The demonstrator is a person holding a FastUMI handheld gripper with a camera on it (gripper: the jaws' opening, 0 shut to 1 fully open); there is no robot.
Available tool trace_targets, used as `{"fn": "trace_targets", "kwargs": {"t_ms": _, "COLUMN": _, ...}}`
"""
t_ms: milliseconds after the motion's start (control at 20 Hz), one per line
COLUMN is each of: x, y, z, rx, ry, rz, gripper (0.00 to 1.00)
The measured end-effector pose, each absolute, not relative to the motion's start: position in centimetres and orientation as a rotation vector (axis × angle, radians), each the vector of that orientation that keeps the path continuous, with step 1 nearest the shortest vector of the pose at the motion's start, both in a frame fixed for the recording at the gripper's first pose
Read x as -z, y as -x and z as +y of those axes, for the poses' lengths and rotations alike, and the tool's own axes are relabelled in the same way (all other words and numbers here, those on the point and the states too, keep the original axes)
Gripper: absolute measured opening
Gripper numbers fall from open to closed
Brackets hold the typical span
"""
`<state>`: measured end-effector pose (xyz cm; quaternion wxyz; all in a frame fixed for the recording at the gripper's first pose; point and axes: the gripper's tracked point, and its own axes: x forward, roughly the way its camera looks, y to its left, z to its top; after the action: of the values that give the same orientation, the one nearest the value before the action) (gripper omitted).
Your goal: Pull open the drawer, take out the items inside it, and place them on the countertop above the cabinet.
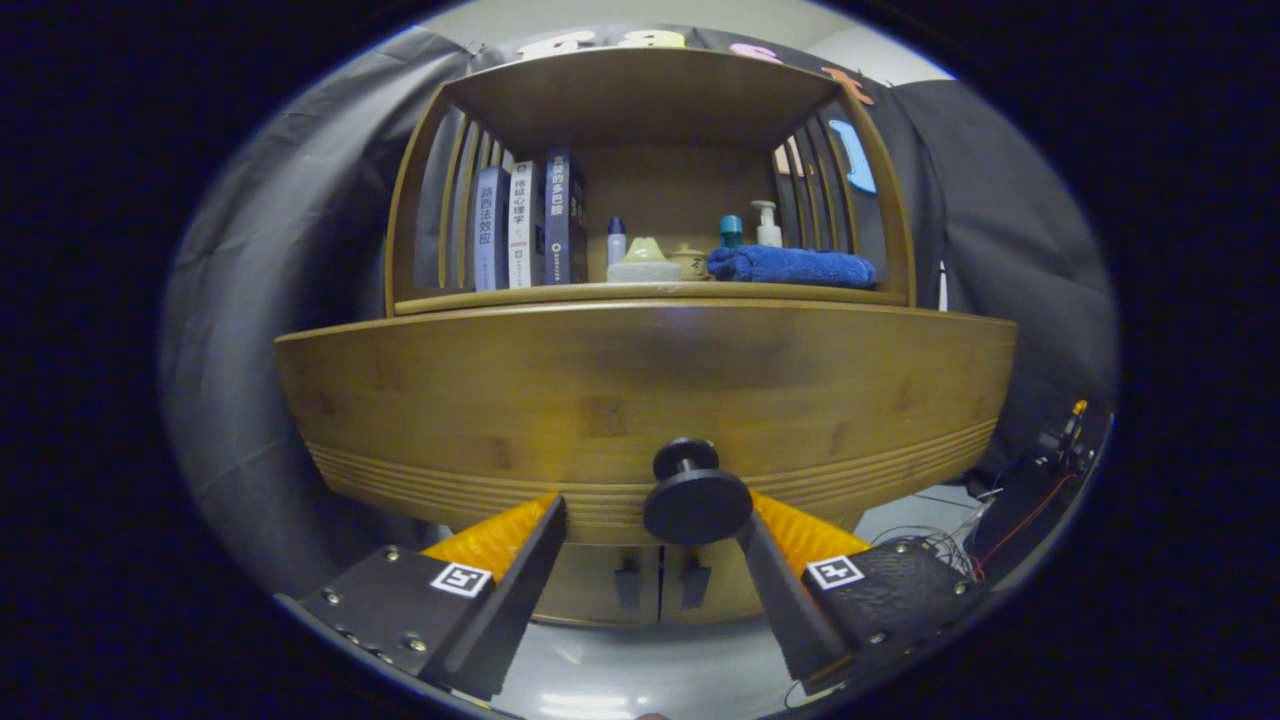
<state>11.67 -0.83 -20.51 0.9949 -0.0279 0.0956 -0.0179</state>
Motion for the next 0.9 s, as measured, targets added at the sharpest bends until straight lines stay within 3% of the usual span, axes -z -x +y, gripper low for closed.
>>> {"fn": "trace_targets", "kwargs": {"t_ms": 900, "x": 20.7, "y": -22.7, "z": -0.6, "rx": 0.034, "ry": 0.047, "rz": 0.176, "gripper": 0.99}}
